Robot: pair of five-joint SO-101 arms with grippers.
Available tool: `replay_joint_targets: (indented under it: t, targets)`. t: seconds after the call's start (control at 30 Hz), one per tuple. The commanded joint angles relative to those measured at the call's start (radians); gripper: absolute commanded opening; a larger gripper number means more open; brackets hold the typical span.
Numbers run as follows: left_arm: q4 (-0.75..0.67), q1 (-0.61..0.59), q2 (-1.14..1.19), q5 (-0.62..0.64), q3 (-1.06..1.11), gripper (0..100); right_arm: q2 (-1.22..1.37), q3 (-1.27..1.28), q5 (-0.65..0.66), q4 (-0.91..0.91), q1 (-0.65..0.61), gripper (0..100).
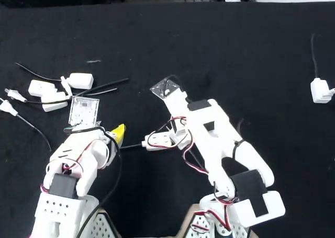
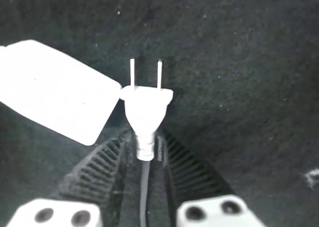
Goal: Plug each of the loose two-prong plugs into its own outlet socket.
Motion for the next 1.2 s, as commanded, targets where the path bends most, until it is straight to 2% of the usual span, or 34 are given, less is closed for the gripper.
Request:
replay_joint_targets:
  t: [0.0,0.33,0.47,0.63,0.73,0.87,1.0,1.07,1.17]
  targets:
    - [-0.009,-0.007,-0.002,-0.009,-0.008,22,-0.018,-0.045,0.002,-0.012,0.032,1.1]
    - [-0.009,-0.007,-0.002,-0.009,-0.008,22,-0.061,-0.094,0.003,0.002,0.127,1.1]
    - [-0.011,-0.007,-0.003,-0.009,-0.008,22,-0.162,-0.091,0.003,0.061,0.117,1.1]
    - [-0.021,-0.007,-0.005,-0.003,-0.022,22,-0.355,-0.042,-0.008,0.084,0.0,1.1]
    - [-0.037,-0.007,-0.005,-0.002,-0.038,22,-0.444,-0.035,-0.072,0.083,-0.114,1.1]
    - [-0.029,-0.018,-0.005,-0.002,-0.062,22,-0.479,-0.028,-0.138,-0.005,-0.244,1.1]
    - [-0.029,-0.133,-0.005,0.008,-0.077,22,-0.437,-0.019,-0.196,-0.103,-0.301,1.1]
    - [-0.029,-0.2,-0.005,0.057,-0.093,22,-0.415,0.004,-0.219,-0.153,-0.321,1.1]
    - [-0.029,-0.246,-0.005,0.087,-0.104,22,-0.407,0.068,-0.23,-0.239,-0.358,1.1]
